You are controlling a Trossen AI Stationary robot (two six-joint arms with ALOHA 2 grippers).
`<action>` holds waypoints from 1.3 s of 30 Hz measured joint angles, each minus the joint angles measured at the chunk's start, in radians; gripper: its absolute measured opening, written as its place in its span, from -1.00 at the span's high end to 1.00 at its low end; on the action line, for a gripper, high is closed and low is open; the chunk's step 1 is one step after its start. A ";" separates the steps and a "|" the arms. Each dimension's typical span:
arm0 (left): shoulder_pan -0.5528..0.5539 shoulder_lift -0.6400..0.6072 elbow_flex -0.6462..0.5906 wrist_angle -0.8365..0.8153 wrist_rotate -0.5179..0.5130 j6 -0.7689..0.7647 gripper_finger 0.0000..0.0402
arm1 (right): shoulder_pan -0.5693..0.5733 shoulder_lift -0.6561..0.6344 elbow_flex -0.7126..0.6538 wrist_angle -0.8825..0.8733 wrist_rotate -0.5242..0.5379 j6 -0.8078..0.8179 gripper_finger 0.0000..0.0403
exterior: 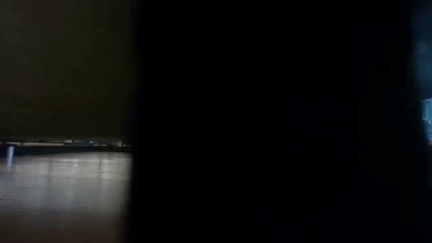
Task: Pick and place cans onto a shelf
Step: Put the canned pineapple rings on the shelf
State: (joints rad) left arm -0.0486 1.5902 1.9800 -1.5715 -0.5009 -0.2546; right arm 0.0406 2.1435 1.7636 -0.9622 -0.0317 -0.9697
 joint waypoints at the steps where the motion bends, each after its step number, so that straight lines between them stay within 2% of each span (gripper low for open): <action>1: -0.001 0.000 0.000 0.000 0.013 0.000 1.00 | 0.006 0.018 0.000 0.006 0.020 -0.008 0.97; 3: -0.001 0.000 0.000 0.000 0.025 0.000 1.00 | 0.016 0.046 0.000 0.010 0.056 -0.021 0.97; 11: 0.000 0.000 0.000 0.000 0.061 0.004 1.00 | 0.023 0.091 0.004 0.012 0.069 -0.063 0.97; 18: 0.000 0.000 0.000 0.000 0.070 0.004 1.00 | 0.023 0.095 0.036 0.023 0.065 -0.005 0.78; 30: 0.000 0.000 0.000 0.000 0.159 0.014 1.00 | 0.035 0.094 0.330 -0.248 0.064 0.128 0.69; 39: -0.019 0.000 0.000 0.001 0.249 0.237 1.00 | 0.034 0.092 0.593 -0.573 0.064 0.302 0.68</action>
State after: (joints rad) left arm -0.0676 1.5906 1.9800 -1.5707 -0.2520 -0.0181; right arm 0.0751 2.2350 2.3571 -1.5350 0.0326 -0.6681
